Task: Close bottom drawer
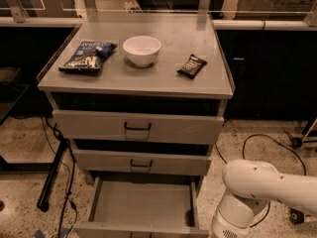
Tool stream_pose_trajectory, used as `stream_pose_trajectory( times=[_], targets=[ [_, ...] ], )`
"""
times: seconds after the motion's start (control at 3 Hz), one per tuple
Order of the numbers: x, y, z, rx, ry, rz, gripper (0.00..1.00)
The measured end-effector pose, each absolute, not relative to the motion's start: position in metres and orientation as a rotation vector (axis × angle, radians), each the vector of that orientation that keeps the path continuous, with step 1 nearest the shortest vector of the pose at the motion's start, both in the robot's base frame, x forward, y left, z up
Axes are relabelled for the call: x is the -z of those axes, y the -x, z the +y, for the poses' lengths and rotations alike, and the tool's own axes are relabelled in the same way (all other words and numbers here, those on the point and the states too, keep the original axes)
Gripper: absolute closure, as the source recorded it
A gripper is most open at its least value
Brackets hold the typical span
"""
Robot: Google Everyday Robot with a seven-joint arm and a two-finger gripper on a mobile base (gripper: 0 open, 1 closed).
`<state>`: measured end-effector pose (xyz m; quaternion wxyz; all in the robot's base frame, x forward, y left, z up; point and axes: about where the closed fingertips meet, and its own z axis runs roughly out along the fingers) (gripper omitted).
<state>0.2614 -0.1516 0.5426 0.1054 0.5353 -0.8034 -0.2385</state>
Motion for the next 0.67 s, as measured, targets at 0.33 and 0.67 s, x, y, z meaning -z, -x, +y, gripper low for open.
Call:
stream_pose_trajectory(
  times=[0.33,0.67],
  targets=[
    [-0.539,-0.259,-0.15,0.705,-1.578,-2.353,1.0],
    [-0.507,-0.25,-0.149,0.764,-1.51,-2.377,1.0]
  ],
)
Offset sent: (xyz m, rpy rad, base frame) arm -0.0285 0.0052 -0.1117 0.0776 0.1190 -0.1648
